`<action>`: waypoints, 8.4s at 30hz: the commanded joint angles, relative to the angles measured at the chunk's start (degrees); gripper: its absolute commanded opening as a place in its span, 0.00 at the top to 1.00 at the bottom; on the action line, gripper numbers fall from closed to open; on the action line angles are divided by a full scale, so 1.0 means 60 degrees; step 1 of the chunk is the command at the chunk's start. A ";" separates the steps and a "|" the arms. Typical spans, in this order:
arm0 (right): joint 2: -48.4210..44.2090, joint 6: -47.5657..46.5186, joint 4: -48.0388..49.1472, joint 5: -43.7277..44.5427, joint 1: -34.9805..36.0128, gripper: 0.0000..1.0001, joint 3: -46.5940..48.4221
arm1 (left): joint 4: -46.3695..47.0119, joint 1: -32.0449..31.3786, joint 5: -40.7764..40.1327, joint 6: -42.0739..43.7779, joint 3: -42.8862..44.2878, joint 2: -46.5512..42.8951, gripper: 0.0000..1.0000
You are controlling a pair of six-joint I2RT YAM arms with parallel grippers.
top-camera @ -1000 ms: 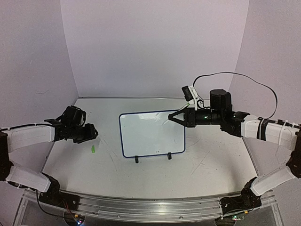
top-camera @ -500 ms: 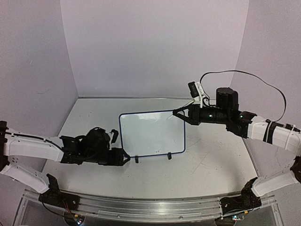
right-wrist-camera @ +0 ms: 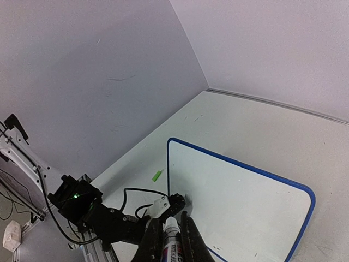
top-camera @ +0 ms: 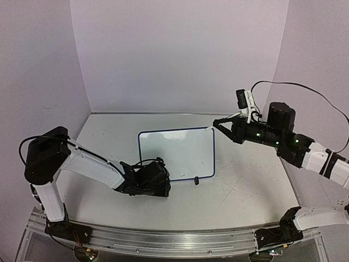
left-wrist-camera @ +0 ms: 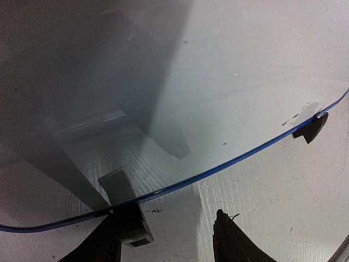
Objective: Write a sentence on the whiteboard
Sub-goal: Move the whiteboard stand to the center of the board, then hold the whiteboard at the center of the board, then write a sentence on the whiteboard.
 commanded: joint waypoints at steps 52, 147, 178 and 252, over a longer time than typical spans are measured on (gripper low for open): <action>0.4825 -0.5485 0.1070 0.5853 0.3493 1.00 0.2784 | 0.6320 0.5065 0.6954 0.2678 -0.3906 -0.5066 0.25; 0.8362 -0.8481 0.6789 0.6488 0.3770 1.00 0.2756 | 0.7989 0.6077 1.0041 0.5311 -0.1471 -0.0315 1.00; 0.8145 -0.7608 0.6747 0.6364 0.3804 1.00 0.1891 | 0.7681 0.6077 1.0009 0.5496 -0.1392 -0.0465 1.00; 0.7121 -0.6492 0.7202 0.6019 0.3337 1.00 0.1035 | 0.7407 0.6065 1.0068 0.5656 -0.1345 -0.0397 1.00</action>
